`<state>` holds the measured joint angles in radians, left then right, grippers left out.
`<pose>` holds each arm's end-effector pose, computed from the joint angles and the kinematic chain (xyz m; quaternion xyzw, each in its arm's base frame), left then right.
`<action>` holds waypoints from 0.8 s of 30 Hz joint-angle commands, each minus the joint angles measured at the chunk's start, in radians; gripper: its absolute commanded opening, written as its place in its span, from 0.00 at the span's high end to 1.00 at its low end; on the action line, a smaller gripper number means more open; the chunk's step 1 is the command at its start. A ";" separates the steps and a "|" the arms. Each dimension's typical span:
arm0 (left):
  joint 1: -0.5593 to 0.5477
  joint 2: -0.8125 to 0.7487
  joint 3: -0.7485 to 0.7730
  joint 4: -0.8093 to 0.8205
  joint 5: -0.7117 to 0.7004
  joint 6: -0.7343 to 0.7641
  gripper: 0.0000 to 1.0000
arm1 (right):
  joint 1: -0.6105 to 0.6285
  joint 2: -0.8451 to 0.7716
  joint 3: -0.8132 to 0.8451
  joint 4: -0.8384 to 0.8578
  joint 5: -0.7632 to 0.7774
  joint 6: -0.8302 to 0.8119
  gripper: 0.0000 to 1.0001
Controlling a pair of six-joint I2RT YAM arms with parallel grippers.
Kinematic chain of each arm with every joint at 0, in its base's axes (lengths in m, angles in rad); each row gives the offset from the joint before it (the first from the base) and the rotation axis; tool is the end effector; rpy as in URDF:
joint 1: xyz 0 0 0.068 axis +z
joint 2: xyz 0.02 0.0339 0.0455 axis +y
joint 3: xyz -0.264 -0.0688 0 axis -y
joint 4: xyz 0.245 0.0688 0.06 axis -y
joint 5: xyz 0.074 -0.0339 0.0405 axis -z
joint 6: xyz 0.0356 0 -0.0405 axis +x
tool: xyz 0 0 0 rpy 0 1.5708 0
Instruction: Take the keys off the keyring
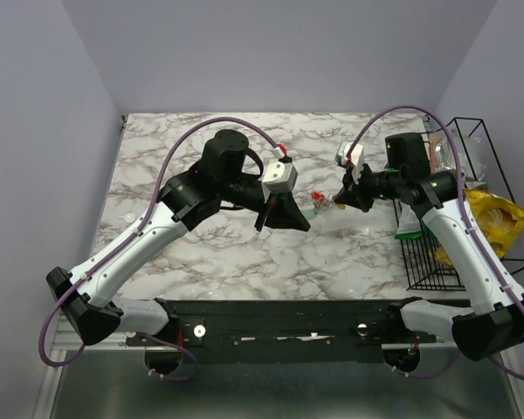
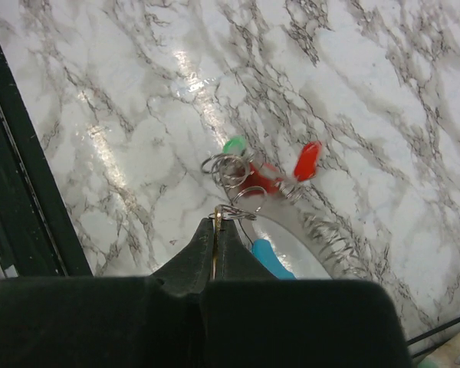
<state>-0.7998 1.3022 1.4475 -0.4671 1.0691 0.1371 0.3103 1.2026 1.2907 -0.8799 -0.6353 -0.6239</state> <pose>0.1658 -0.2155 0.4341 0.5810 0.4884 -0.5545 0.3413 0.2182 0.0921 0.3681 -0.5016 0.7313 0.2291 0.4014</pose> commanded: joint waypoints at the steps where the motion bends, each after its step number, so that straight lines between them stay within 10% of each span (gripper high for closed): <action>1: 0.014 -0.003 -0.062 0.042 -0.199 -0.005 0.99 | -0.002 -0.026 0.002 0.047 -0.006 0.015 0.99; 9: 0.019 0.046 -0.085 0.116 -0.331 0.002 0.60 | -0.002 -0.026 0.021 0.050 -0.055 0.018 0.99; 24: -0.048 0.178 -0.029 0.150 -0.420 -0.022 0.54 | 0.049 -0.061 0.065 0.006 -0.116 0.064 0.99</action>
<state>-0.8349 1.4536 1.3724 -0.3458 0.7136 0.1211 0.3450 1.1797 1.3064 -0.8711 -0.7040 -0.5911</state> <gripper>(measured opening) 0.452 0.022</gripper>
